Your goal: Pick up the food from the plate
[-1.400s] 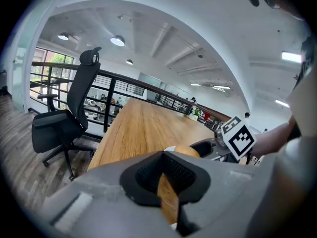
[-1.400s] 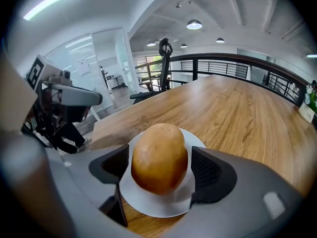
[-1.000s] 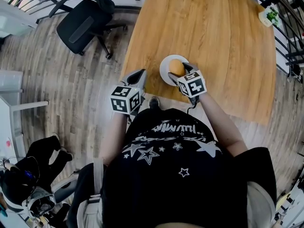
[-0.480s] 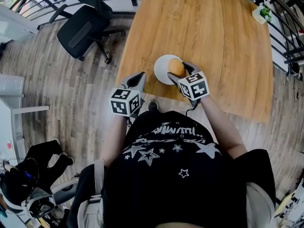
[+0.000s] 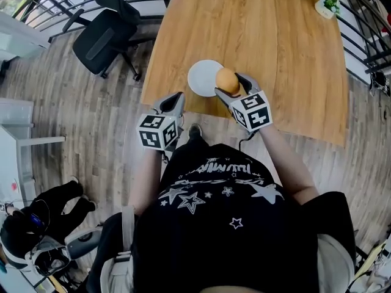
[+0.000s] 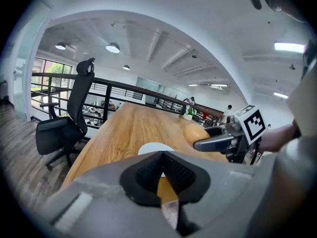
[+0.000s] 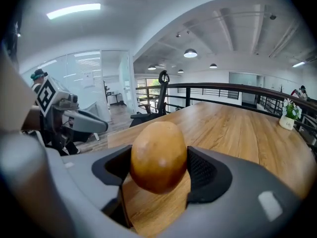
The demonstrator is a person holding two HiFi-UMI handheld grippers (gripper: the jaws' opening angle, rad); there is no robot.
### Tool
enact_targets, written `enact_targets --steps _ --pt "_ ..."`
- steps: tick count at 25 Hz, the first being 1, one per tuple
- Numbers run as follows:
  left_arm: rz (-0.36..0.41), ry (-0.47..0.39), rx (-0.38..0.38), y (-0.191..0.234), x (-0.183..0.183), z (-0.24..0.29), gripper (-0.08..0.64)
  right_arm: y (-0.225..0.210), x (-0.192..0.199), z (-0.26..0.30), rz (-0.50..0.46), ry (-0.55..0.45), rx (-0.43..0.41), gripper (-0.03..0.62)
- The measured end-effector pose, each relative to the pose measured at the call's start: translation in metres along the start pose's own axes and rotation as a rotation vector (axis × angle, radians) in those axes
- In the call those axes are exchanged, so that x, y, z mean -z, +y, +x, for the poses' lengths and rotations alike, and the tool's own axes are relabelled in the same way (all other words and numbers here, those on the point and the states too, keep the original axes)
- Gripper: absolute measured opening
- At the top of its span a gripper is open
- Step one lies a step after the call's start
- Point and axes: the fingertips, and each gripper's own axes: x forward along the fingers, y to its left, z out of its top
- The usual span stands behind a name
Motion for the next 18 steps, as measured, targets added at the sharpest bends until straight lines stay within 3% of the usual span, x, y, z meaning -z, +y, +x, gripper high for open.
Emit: enact_targets --steps 4,18 --pt "0.001 0.01 -0.006 -0.017 0.015 -0.007 0.0 0.002 0.007 -0.021 0.013 -0.04 0.003 0.343" --pt "0.024 0.033 0.02 -0.104 0.061 -0.03 0.0 0.011 0.07 -0.105 0.029 -0.043 0.026 0.342"
